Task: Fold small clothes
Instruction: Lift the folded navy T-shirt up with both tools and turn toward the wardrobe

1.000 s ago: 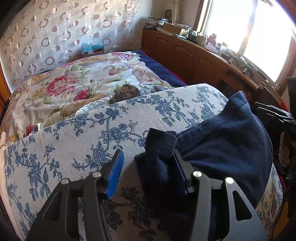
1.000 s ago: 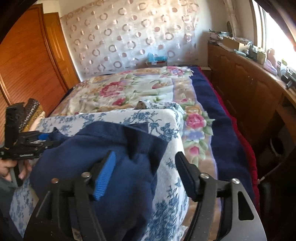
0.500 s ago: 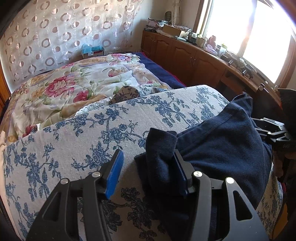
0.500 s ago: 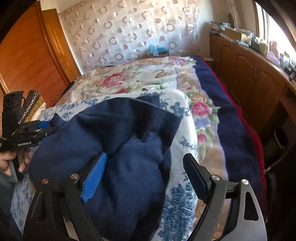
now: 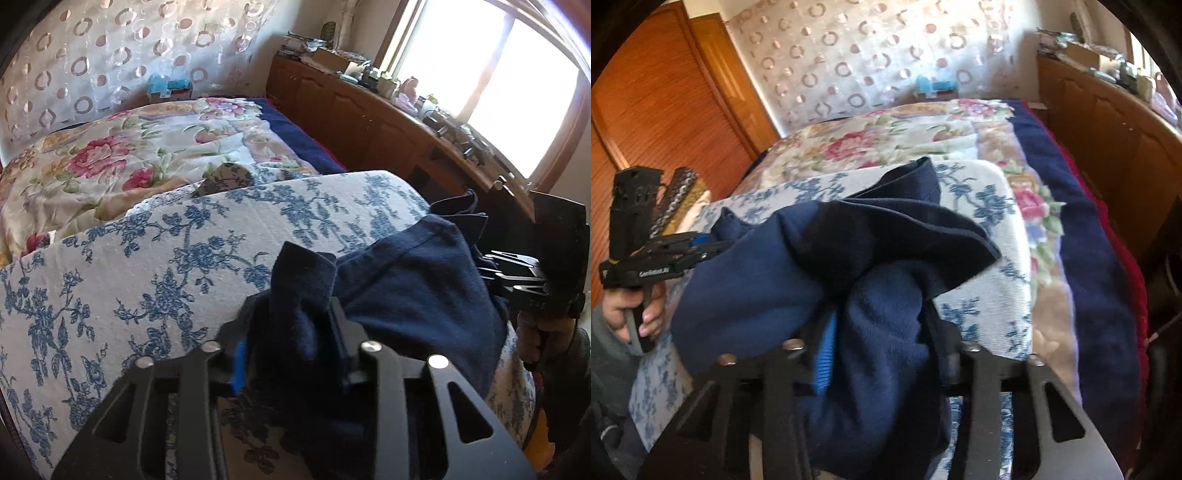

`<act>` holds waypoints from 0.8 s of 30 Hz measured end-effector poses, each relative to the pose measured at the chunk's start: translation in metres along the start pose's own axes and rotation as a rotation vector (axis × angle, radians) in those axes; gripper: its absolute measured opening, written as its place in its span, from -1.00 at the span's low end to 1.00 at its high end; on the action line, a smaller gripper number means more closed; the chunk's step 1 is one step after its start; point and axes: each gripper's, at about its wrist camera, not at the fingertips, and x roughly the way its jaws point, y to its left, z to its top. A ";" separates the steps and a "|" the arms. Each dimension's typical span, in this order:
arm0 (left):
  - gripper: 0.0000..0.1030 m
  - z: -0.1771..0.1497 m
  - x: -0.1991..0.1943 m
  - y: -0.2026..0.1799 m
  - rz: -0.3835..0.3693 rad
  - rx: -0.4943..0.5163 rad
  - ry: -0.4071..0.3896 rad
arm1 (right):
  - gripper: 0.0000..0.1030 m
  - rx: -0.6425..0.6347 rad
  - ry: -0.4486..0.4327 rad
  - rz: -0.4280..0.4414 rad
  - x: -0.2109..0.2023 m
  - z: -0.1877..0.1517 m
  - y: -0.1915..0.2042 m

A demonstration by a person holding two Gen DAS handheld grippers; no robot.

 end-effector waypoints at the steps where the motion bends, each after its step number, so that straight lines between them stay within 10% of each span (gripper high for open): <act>1: -0.61 0.000 -0.002 -0.002 -0.008 0.004 -0.004 | -0.43 -0.020 -0.005 -0.009 -0.002 0.000 0.005; 24: -0.77 -0.018 -0.157 -0.008 0.057 0.034 -0.317 | -0.63 -0.193 -0.230 0.004 -0.052 0.035 0.093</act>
